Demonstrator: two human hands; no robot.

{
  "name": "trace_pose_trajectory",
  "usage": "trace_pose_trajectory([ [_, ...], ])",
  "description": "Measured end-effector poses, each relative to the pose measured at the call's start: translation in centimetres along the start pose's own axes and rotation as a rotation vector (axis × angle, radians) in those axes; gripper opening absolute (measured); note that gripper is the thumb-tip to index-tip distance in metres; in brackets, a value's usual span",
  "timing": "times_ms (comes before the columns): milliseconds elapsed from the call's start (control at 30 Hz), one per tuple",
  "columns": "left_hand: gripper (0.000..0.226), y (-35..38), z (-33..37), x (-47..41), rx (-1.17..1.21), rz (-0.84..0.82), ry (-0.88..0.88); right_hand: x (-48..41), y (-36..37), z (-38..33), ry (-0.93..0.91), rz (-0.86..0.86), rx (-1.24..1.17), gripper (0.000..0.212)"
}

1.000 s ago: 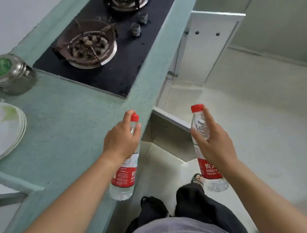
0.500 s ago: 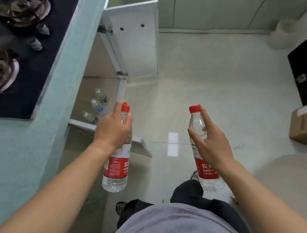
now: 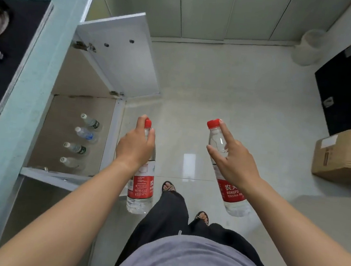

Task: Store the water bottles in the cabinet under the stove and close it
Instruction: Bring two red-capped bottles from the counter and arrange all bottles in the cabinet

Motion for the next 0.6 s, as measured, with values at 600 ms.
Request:
trace_pose_trajectory([
  [600,0.036,-7.5,-16.2,-22.3,0.141,0.220,-0.387,-28.9,9.1,-23.5,-0.405,-0.321,0.050,0.069],
])
Point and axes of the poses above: each hand's wrist, its own x-axis away from the middle knuckle, its own y-axis out of the palm, z = x × y, the point moved 9 cm from there along -x, towards the middle knuckle, and after that the axes turned 4 degrees about z, right-handed, at the moved point
